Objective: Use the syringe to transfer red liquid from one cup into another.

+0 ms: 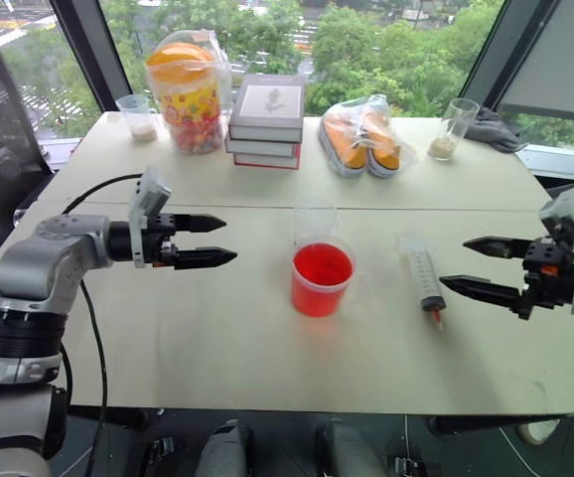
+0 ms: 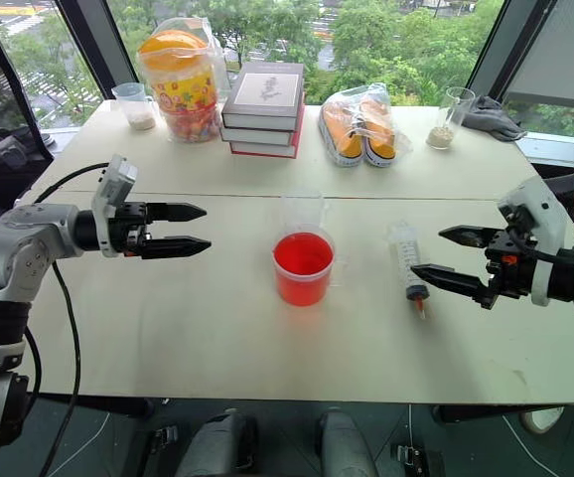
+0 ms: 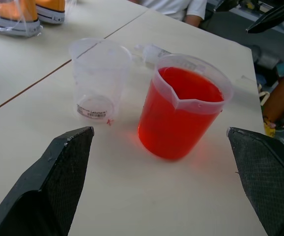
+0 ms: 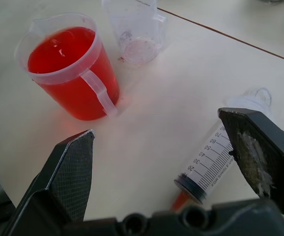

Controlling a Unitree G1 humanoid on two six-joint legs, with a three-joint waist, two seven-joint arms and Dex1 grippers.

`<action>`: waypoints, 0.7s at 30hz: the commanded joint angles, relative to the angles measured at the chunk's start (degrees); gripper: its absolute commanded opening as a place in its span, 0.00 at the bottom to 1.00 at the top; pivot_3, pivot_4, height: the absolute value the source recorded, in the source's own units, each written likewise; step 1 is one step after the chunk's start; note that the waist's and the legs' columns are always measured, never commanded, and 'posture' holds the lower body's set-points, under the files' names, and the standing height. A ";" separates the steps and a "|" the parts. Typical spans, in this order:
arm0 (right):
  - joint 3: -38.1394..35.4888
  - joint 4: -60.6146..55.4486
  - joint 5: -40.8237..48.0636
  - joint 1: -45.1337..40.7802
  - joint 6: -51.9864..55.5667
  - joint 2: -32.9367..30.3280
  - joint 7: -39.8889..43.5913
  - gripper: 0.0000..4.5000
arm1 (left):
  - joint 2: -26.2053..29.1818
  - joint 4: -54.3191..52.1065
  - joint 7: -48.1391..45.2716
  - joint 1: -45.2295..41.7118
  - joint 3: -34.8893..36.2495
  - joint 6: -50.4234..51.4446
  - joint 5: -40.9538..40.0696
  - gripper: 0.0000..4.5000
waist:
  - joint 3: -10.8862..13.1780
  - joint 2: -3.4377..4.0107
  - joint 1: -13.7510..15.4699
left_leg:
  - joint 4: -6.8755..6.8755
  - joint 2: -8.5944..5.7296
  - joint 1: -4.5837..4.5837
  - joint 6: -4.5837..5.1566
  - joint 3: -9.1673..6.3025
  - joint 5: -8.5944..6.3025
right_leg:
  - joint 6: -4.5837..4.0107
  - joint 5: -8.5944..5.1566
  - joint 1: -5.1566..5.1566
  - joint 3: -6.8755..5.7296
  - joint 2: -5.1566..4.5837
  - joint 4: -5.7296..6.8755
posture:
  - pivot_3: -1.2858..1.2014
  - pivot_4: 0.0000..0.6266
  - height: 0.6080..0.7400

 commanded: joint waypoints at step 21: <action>2.32 1.73 0.26 -5.26 6.67 -3.31 -5.45 0.98 | -1.43 -3.61 0.98 0.68 -0.05 -0.23 -1.72 1.00 | 0.00 0.00 0.03 | 0.02 0.00 0.00 0.00 0.01 0.00 | 0.00 0.00 0.00 0.01 0.00 0.01 | 0.52 0.24 1.00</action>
